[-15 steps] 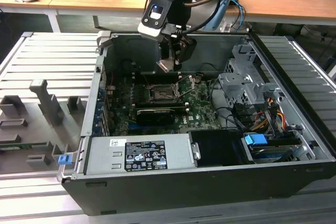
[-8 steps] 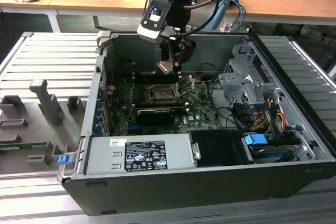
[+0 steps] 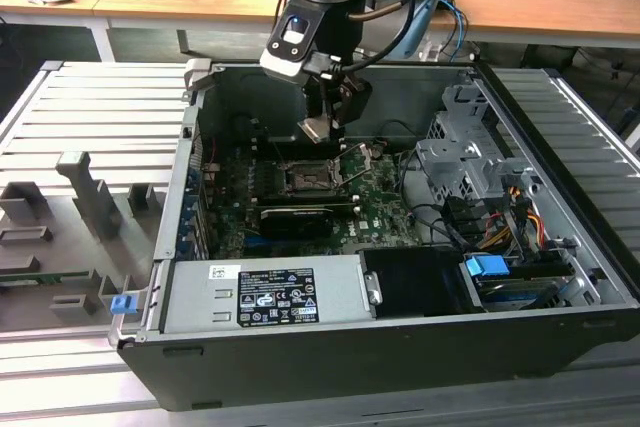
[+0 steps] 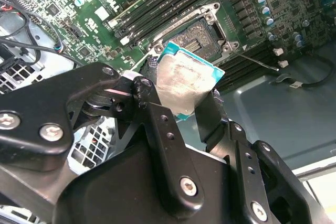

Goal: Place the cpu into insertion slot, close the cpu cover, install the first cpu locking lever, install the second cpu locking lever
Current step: 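Place the cpu into insertion slot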

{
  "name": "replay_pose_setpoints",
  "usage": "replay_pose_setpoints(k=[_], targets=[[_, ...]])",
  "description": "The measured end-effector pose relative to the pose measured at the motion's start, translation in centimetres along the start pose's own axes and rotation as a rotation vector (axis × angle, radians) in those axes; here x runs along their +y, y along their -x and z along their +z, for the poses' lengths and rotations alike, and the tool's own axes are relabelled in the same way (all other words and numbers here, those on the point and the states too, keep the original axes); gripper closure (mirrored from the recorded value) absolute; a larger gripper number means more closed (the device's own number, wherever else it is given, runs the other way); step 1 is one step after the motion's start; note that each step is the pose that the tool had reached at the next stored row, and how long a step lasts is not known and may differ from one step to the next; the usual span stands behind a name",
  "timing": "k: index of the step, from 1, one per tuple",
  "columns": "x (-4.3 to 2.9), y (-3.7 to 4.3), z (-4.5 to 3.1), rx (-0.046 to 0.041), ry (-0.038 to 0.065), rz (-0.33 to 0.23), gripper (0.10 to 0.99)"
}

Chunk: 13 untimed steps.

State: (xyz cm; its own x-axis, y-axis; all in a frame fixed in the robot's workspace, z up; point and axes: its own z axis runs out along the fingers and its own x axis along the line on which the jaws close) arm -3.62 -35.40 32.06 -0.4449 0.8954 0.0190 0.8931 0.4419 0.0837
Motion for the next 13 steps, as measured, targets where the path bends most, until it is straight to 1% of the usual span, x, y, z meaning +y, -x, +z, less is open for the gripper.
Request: replay_pose_setpoints(k=[13], targets=[[-0.04,0.01,0.43,-0.0031,0.0,0.041,0.553]])
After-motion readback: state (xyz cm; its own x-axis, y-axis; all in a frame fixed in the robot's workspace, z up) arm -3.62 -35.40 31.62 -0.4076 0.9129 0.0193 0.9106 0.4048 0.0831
